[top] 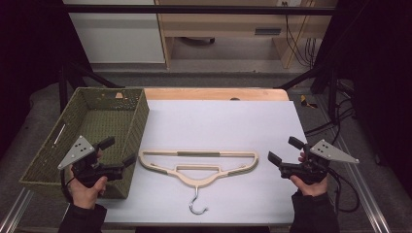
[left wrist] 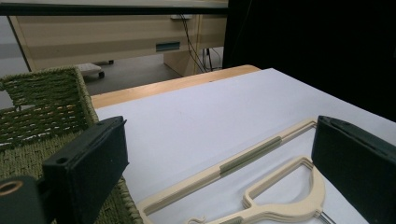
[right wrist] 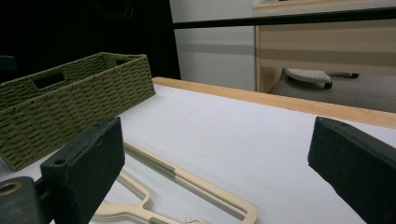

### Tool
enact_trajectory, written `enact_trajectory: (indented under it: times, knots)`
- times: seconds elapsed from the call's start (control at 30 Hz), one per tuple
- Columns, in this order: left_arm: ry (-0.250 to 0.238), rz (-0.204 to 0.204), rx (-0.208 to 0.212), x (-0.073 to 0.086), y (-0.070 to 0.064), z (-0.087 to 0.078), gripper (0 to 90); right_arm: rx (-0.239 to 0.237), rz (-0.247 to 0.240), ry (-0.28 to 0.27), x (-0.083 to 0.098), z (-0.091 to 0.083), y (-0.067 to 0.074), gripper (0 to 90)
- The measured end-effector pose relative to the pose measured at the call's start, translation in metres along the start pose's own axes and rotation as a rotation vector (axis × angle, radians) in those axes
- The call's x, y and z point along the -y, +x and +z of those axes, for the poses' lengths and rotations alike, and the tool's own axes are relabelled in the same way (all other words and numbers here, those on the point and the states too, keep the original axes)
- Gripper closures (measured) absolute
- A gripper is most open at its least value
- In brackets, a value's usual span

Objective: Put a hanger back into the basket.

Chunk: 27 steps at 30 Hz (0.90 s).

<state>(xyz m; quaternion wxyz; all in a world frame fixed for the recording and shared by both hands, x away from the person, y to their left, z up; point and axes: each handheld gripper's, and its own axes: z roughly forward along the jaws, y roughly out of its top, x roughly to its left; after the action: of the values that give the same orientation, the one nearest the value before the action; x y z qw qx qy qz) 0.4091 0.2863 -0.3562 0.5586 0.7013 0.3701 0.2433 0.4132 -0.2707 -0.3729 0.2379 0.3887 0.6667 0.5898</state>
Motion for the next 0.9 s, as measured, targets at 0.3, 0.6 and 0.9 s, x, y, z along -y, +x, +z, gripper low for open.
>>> enact_trajectory:
  times: [0.3,0.6,0.9]
  knots:
    - [0.011,0.014,0.007,0.0,0.0,0.001,3.7,-0.023,-0.029,0.03,-0.002,0.011,0.012,6.9]
    - [0.027,0.025,0.012,0.001,-0.002,0.005,3.7,-0.09,-0.085,0.099,0.0,0.041,0.038,13.7]
    - [0.032,0.039,0.01,0.002,-0.004,0.004,3.7,-0.179,-0.126,0.199,-0.001,0.072,0.068,17.4]
